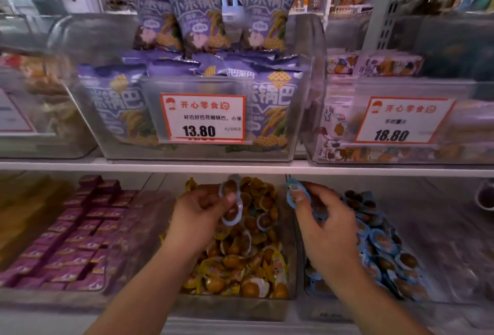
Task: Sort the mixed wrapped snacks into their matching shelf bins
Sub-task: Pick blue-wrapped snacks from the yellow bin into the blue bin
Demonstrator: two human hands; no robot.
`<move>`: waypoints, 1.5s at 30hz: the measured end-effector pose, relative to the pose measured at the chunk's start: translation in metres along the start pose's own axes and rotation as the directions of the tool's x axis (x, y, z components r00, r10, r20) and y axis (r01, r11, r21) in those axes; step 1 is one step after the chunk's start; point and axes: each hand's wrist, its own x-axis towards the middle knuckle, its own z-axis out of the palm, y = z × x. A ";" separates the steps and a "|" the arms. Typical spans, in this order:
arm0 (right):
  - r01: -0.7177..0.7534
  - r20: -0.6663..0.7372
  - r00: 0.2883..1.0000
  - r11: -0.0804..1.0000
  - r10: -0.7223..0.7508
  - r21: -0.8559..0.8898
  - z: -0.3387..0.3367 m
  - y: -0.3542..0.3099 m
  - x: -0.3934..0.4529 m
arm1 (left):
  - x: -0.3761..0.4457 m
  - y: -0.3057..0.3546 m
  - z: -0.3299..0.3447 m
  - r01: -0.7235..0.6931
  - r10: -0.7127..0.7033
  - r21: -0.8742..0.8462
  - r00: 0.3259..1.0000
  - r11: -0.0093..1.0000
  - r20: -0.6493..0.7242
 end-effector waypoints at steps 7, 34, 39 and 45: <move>-0.703 0.343 0.711 0.606 0.614 0.373 -0.009 -0.045 -0.017 | -0.052 0.027 0.009 -0.199 0.199 0.015 0.980 0.980 -0.029; -0.759 0.388 0.640 0.466 0.663 0.454 -0.053 0.010 0.007 | 0.040 -0.055 0.068 -0.474 -0.171 0.775 0.797 0.418 0.579; -0.754 0.413 0.653 0.489 0.635 0.439 -0.055 0.015 0.003 | 0.043 -0.054 0.066 -0.453 -0.183 0.788 0.808 0.416 0.561; -0.762 0.418 0.645 0.494 0.640 0.419 -0.050 0.016 0.005 | 0.035 -0.057 0.055 -0.477 -0.110 0.745 0.804 0.466 0.584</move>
